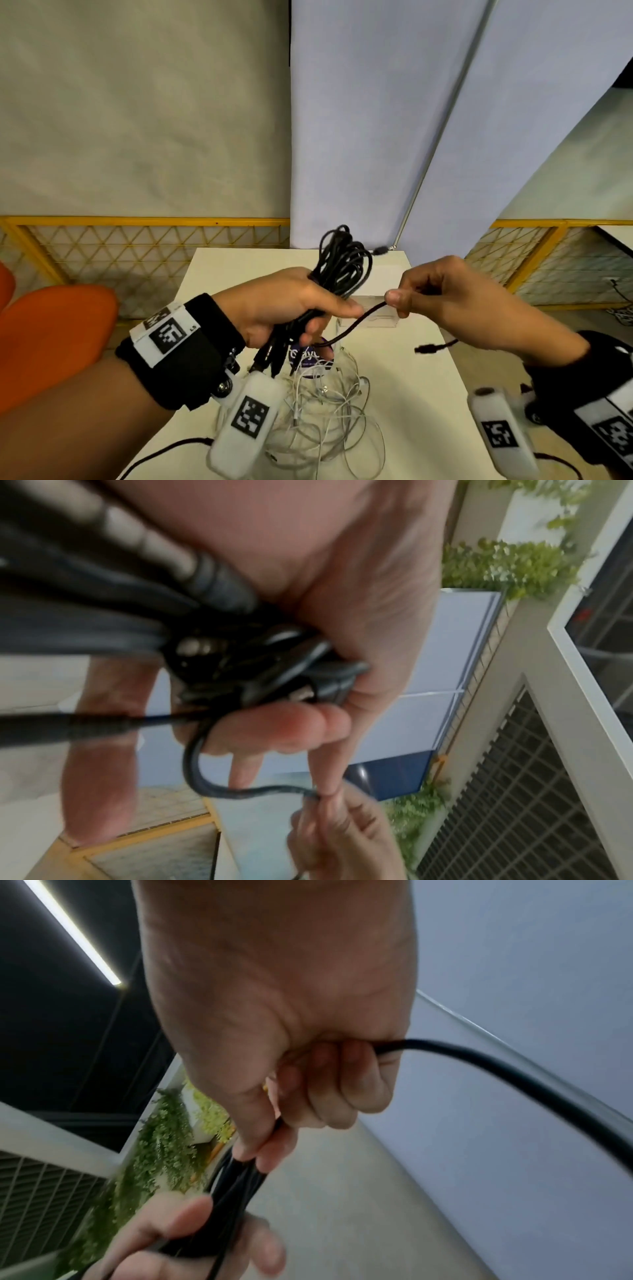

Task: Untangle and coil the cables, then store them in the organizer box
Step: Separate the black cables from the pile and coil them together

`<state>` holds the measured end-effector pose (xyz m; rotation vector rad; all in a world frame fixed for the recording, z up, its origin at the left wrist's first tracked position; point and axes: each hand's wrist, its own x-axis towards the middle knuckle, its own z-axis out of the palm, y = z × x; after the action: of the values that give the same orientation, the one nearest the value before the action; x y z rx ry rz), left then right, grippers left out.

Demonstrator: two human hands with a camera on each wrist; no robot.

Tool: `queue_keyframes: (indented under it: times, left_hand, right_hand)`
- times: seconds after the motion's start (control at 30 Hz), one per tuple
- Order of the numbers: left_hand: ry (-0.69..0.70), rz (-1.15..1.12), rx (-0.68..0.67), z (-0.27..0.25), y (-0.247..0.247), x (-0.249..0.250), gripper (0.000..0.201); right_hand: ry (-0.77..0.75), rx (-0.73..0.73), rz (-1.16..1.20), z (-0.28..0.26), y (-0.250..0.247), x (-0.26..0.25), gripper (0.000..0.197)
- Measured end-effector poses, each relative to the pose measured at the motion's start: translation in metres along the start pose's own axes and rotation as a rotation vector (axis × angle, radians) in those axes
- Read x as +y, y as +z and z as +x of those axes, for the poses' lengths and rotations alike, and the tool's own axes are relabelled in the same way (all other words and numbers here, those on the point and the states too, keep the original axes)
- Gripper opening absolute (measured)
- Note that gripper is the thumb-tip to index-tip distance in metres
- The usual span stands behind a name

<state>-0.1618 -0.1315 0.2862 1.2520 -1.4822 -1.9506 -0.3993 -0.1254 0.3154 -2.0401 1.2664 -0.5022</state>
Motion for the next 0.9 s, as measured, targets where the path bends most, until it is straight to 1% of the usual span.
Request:
queue_keyframes:
  times: [0.07, 0.13, 0.2, 0.23, 0.33, 0.43, 0.5, 0.57, 0.6, 0.63, 0.67, 0.7, 0.73, 0.8, 0.83, 0.9]
  left_hand:
    - [-0.027, 0.079, 0.012, 0.002, 0.006, -0.004, 0.046]
    - [-0.061, 0.127, 0.004, 0.003, 0.009, -0.009, 0.035]
    - [-0.094, 0.163, -0.022, 0.003, 0.013, -0.012, 0.021]
    - [-0.106, 0.178, -0.03, 0.002, 0.014, -0.014, 0.019]
    - [-0.145, 0.199, -0.009, 0.002, 0.019, -0.017, 0.03]
    - [-0.182, 0.163, 0.014, 0.003, 0.02, -0.021, 0.039]
    - [-0.211, 0.111, -0.011, 0.004, 0.018, -0.023, 0.039]
    - [-0.232, 0.031, -0.064, 0.004, 0.017, -0.023, 0.038]
    - [-0.236, -0.009, -0.09, 0.004, 0.017, -0.022, 0.037]
    - [-0.237, -0.04, -0.113, 0.004, 0.018, -0.021, 0.035]
    - [-0.237, -0.058, -0.136, 0.003, 0.019, -0.019, 0.033]
    - [-0.236, -0.067, -0.16, 0.002, 0.021, -0.018, 0.033]
    - [-0.236, -0.069, -0.182, 0.001, 0.023, -0.016, 0.033]
    - [-0.238, -0.059, -0.212, -0.001, 0.027, -0.014, 0.035]
    - [-0.238, -0.051, -0.22, -0.002, 0.029, -0.014, 0.035]
    - [-0.227, -0.019, -0.199, -0.004, 0.03, -0.013, 0.032]
  right_hand:
    - [-0.04, 0.002, -0.032, 0.003, -0.008, -0.003, 0.033]
    - [-0.083, 0.015, -0.099, 0.006, -0.013, -0.005, 0.033]
    - [-0.125, 0.028, -0.192, 0.009, -0.016, -0.009, 0.038]
    - [-0.141, 0.032, -0.222, 0.011, -0.016, -0.01, 0.04]
    - [-0.166, 0.048, -0.284, 0.016, -0.017, -0.016, 0.039]
    - [-0.237, 0.067, -0.501, 0.019, -0.014, -0.02, 0.041]
    - [-0.291, 0.028, -0.646, 0.018, -0.013, -0.023, 0.05]
    - [-0.365, -0.046, -0.761, 0.015, -0.008, -0.028, 0.069]
    - [-0.414, -0.072, -0.858, 0.014, -0.004, -0.03, 0.078]
    - [-0.45, -0.089, -0.973, 0.014, 0.003, -0.031, 0.083]
    - [-0.479, -0.094, -1.073, 0.015, 0.01, -0.032, 0.083]
    - [-0.511, -0.085, -1.145, 0.017, 0.017, -0.032, 0.076]
    - [-0.561, -0.055, -1.187, 0.019, 0.024, -0.032, 0.06]
    - [-0.676, 0.007, -1.209, 0.024, 0.031, -0.034, 0.018]
    - [-0.717, 0.014, -1.202, 0.026, 0.031, -0.035, 0.01]
    - [-0.762, -0.01, -1.198, 0.03, 0.029, -0.034, 0.016]
